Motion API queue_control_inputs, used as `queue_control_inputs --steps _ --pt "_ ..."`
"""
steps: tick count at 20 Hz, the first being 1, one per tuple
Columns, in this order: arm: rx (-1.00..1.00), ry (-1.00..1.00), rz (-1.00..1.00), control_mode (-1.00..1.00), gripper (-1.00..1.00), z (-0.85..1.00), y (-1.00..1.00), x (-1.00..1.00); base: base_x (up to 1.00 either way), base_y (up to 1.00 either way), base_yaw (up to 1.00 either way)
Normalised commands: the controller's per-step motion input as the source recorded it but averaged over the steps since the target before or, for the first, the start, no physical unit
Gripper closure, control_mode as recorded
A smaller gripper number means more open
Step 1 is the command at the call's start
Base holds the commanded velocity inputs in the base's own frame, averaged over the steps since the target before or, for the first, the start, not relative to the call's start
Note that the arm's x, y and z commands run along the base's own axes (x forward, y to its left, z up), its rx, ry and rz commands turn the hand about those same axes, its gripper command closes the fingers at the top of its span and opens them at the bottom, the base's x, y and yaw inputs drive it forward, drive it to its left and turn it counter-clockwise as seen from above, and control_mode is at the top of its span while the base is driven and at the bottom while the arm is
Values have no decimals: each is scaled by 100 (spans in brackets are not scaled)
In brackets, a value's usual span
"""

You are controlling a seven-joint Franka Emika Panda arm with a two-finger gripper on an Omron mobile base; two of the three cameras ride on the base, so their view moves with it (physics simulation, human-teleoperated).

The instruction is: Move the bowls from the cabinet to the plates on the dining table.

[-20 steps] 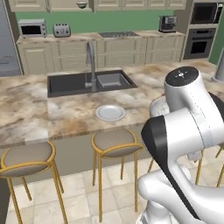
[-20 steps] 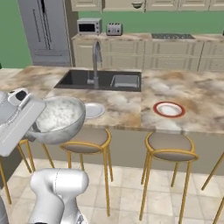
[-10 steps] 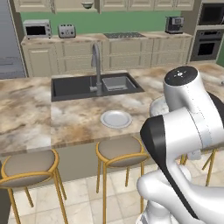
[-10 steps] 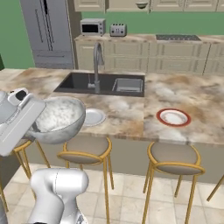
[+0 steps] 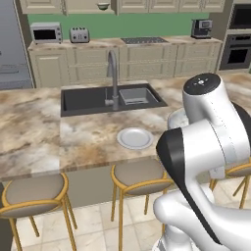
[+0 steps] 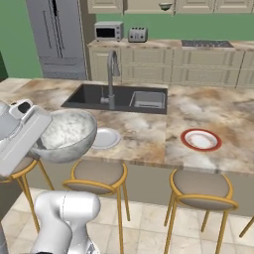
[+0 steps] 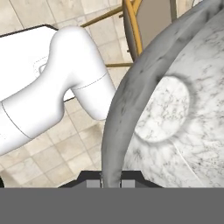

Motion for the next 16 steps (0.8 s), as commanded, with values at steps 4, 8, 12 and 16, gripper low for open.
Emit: queue_control_inputs --steps 4,8,12,16 --pt "0 0 0 100 100 0 0 0 1 0 6" --pt "16 1 10 -100 100 0 0 14 0 0 0" --pt "11 10 18 -100 100 0 -10 95 0 0 0" --pt "10 22 27 -100 100 -1 -14 100 0 0 0"
